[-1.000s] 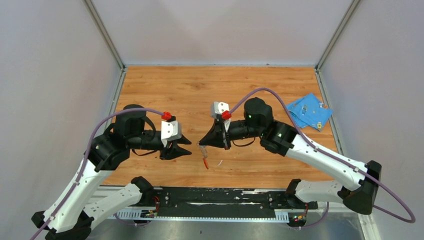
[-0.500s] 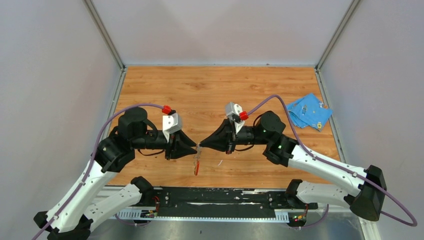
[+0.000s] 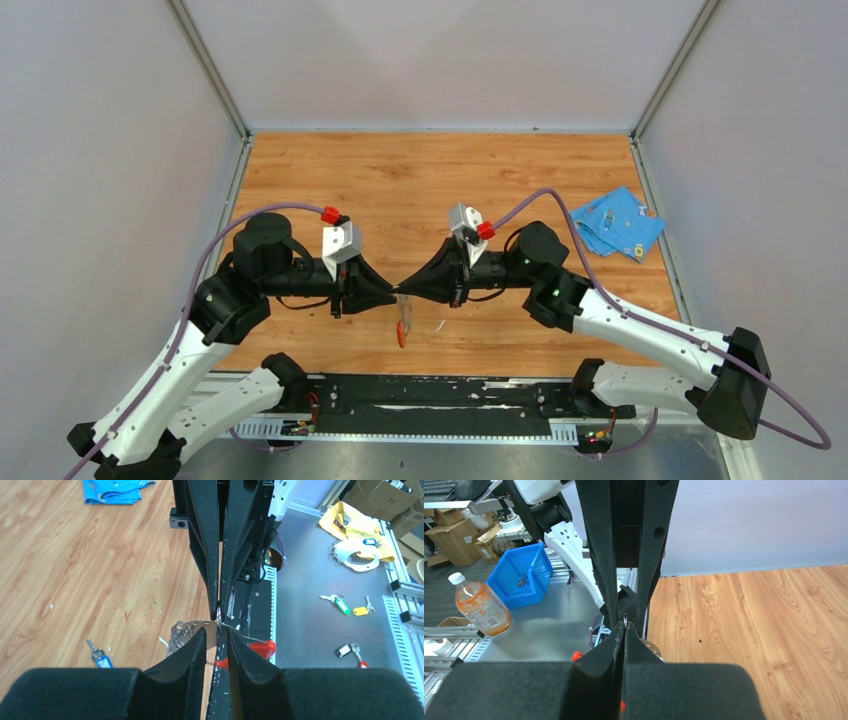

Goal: Put the keys on the keyring
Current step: Adjust the keyring.

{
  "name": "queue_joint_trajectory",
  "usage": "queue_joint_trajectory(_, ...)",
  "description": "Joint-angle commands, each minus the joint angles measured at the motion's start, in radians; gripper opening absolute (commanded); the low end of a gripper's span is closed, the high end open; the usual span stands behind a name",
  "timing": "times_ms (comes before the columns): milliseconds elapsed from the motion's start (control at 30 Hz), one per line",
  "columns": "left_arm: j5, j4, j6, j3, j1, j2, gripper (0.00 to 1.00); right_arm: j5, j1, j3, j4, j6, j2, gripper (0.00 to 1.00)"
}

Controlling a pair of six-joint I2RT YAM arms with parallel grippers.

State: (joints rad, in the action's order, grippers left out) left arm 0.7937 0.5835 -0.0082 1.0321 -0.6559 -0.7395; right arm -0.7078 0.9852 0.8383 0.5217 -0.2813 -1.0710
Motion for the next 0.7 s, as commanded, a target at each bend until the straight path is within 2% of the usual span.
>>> queue_joint_trajectory(0, 0.022, -0.02, -0.019, 0.001, 0.002, -0.005, 0.23, -0.02, -0.01, 0.024, 0.053, -0.014, 0.003, 0.0)
queue_joint_trajectory(133, 0.012, -0.02, -0.018, -0.003, 0.002, -0.003, 0.15, -0.024, -0.008, 0.024, 0.056, -0.016, 0.0, 0.0)
queue_joint_trajectory(333, 0.02, -0.037, -0.032, -0.002, 0.002, -0.002, 0.18, -0.023, -0.007, 0.022, 0.052, -0.013, -0.004, 0.0)
queue_joint_trajectory(467, 0.033, -0.035, -0.025, -0.002, 0.004, -0.002, 0.17, -0.025, -0.007, 0.026, 0.054, -0.013, -0.01, 0.0)
queue_joint_trajectory(600, 0.039, -0.001, 0.027, -0.005, 0.004, 0.002, 0.0, -0.024, -0.006, 0.028, 0.052, -0.012, -0.01, 0.0)
queue_joint_trajectory(667, 0.036, 0.018, 0.058, -0.008, 0.004, 0.008, 0.0, -0.024, -0.007, 0.031, 0.047, -0.009, -0.006, 0.0)
